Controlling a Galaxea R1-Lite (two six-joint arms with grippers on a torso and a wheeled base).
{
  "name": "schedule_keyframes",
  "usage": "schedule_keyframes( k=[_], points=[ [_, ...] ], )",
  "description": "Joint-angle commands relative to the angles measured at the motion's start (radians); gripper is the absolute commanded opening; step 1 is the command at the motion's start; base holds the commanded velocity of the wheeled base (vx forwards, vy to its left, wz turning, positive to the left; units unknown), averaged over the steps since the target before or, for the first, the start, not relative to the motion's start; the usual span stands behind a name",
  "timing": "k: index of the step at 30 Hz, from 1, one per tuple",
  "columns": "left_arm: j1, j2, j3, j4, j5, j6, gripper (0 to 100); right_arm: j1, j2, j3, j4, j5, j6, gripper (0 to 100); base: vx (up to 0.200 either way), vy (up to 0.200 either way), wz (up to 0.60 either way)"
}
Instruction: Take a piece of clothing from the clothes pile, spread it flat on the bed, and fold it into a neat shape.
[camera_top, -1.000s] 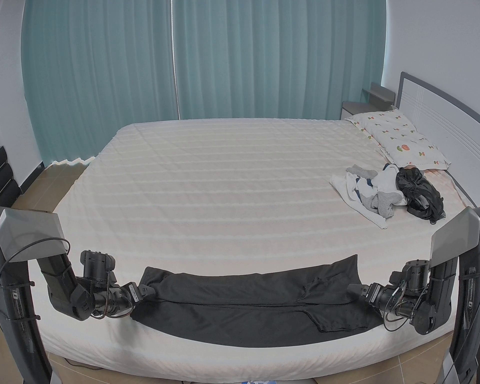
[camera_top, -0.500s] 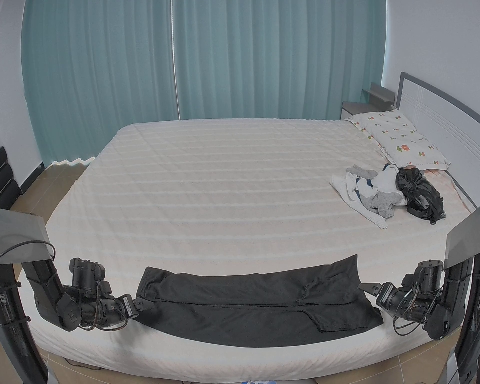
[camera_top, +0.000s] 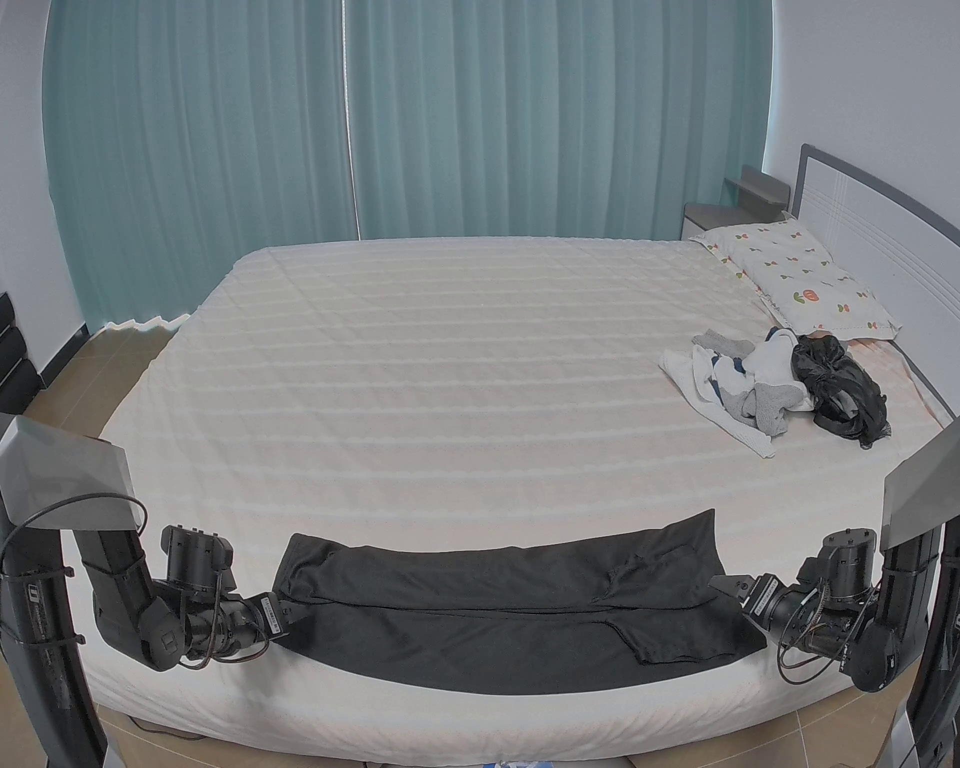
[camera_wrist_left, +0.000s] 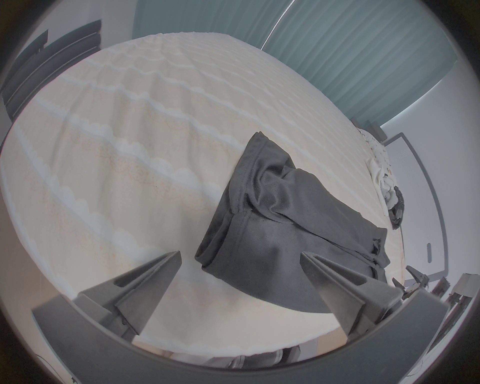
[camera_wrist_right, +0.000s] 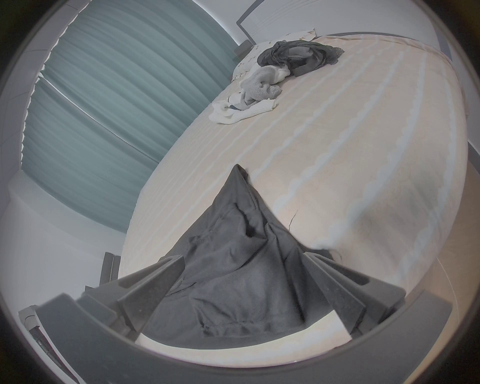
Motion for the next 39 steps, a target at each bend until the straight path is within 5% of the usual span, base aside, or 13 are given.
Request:
schedule_keyframes(
  k=[1, 12, 29, 30, 39],
  points=[
    [-0.015, 0.053, 0.019, -0.051, 0.02, -0.004, 0, 0.004, 0.0, 0.007, -0.01, 0.0, 0.0, 100, 0.0, 0.0, 0.0],
    [-0.023, 0.033, 0.1, -0.051, 0.137, 0.013, 0, 0.0, -0.003, 0.022, -0.01, 0.0, 0.0, 100, 0.0, 0.0, 0.0],
    [-0.02, 0.035, 0.171, -0.045, 0.157, 0.12, 0, -0.005, 0.004, 0.028, -0.01, 0.006, 0.002, 100, 0.0, 0.0, 0.0],
    [-0.02, 0.037, 0.171, -0.045, 0.157, 0.12, 100, -0.005, 0.004, 0.028, -0.01, 0.008, 0.002, 100, 0.0, 0.0, 0.0],
    [0.037, -0.04, 0.128, -0.045, 0.14, 0.108, 100, -0.005, 0.018, 0.028, -0.01, 0.012, 0.003, 100, 0.0, 0.0, 0.0]
  ],
)
